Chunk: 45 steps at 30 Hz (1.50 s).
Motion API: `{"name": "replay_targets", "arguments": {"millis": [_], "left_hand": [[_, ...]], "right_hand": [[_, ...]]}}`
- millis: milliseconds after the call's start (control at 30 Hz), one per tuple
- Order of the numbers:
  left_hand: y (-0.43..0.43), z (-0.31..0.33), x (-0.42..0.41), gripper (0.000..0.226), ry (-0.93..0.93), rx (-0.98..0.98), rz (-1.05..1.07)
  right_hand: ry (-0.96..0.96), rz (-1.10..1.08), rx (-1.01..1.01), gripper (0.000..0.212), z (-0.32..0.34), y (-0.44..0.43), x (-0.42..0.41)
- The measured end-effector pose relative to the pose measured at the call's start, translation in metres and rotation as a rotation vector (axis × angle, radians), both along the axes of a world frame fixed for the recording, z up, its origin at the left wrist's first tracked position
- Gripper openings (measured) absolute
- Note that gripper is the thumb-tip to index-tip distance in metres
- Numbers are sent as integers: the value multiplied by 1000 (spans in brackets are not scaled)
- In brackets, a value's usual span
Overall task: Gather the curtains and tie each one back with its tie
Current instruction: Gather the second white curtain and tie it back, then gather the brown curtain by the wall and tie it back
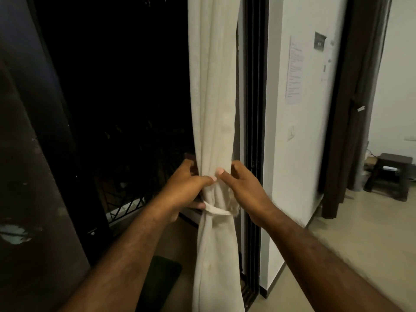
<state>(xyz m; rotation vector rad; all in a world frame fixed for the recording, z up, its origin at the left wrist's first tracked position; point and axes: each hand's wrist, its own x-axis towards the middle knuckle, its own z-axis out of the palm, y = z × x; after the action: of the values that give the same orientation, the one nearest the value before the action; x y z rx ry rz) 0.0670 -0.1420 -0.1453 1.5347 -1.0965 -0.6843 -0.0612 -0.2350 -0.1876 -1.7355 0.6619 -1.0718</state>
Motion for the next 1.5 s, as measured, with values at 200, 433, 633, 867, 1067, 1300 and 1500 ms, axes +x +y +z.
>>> {"name": "replay_targets", "arguments": {"millis": [200,433,633,867,1067,1300,1500], "left_hand": [[-6,-9,6,97,-296,50,-169],[-28,-38,0,66,-601,-31,-28],[-39,-31,-10,49,-714,-61,29],[-32,4,-51,25,-649,-572,328],[-59,33,-117,12,-740,-778,262],[-151,35,-196,8,-680,-772,200],[-239,23,-264,8,-616,-788,133]], "right_hand": [[-3,-96,152,24,15,-25,-8],[56,-34,168,23,18,-27,-22],[129,-67,76,33,25,-20,-29],[327,-402,-264,26,49,-17,-61],[393,-520,-369,20,79,-39,-128],[353,-628,-382,18,90,-105,-226],[313,-765,-415,21,85,-176,-304]]}}
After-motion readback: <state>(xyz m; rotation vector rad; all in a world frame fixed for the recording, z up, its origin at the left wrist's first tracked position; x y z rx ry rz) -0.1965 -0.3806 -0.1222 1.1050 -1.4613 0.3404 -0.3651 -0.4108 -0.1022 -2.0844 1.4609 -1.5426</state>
